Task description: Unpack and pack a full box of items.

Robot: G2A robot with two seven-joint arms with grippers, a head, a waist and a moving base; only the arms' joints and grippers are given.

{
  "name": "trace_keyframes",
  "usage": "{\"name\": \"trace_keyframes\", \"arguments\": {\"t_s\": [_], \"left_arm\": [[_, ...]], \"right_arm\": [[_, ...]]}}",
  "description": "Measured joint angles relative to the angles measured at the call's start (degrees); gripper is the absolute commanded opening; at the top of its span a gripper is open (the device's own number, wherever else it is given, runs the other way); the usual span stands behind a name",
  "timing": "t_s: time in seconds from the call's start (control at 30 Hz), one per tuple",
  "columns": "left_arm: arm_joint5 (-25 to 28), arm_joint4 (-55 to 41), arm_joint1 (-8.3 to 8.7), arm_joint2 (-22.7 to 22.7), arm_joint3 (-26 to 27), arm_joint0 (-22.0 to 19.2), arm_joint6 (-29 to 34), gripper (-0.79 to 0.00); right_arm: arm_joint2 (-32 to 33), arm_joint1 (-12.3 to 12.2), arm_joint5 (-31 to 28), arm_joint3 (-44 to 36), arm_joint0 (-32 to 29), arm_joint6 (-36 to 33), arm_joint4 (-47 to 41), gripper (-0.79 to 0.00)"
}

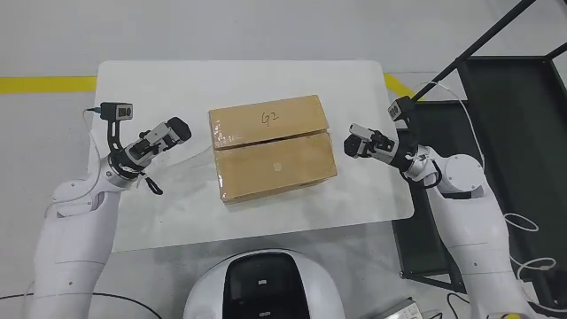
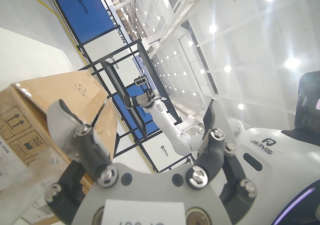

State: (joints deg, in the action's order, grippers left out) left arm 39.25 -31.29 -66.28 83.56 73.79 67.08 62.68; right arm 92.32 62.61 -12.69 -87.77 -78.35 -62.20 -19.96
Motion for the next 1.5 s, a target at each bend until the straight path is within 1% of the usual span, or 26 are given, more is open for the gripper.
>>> {"name": "trace_keyframes", "arguments": {"t_s": [0.13, 0.27, 0.43, 0.57, 0.67, 1.1, 1.23, 1.4, 1.5], "left_arm": [[0.00, 0.00, 0.00, 0.00, 0.00, 0.00, 0.00, 0.000], [0.00, 0.00, 0.00, 0.00, 0.00, 0.00, 0.00, 0.000], [0.00, 0.00, 0.00, 0.00, 0.00, 0.00, 0.00, 0.000], [0.00, 0.00, 0.00, 0.00, 0.00, 0.00, 0.00, 0.000], [0.00, 0.00, 0.00, 0.00, 0.00, 0.00, 0.00, 0.000], [0.00, 0.00, 0.00, 0.00, 0.00, 0.00, 0.00, 0.000], [0.00, 0.00, 0.00, 0.00, 0.00, 0.00, 0.00, 0.000], [0.00, 0.00, 0.00, 0.00, 0.00, 0.00, 0.00, 0.000], [0.00, 0.00, 0.00, 0.00, 0.00, 0.00, 0.00, 0.000]], "right_arm": [[-0.59, -0.06, 0.06, -0.49, 0.16, 0.28, 0.98, 0.000], [-1.85, -0.35, -2.94, 1.15, 2.33, -0.54, 5.40, 0.000], [-3.13, -0.47, -6.42, 5.48, 6.13, -1.76, 5.48, 0.000], [-5.25, -0.52, -8.23, 9.12, 9.29, -5.45, 4.46, 0.000], [-6.45, -0.65, -7.88, 10.91, 10.53, -8.83, 5.22, 0.000], [-6.38, -0.64, -7.80, 10.77, 10.44, -8.48, 5.23, 0.000], [-7.81, -0.51, -7.71, 10.28, 10.58, -4.64, 7.61, 0.000], [-9.92, -0.39, -10.10, 13.08, 12.72, -2.95, 9.48, 0.000], [-11.36, -0.27, -11.30, 15.52, 14.27, -3.41, 9.38, 0.000]]}}
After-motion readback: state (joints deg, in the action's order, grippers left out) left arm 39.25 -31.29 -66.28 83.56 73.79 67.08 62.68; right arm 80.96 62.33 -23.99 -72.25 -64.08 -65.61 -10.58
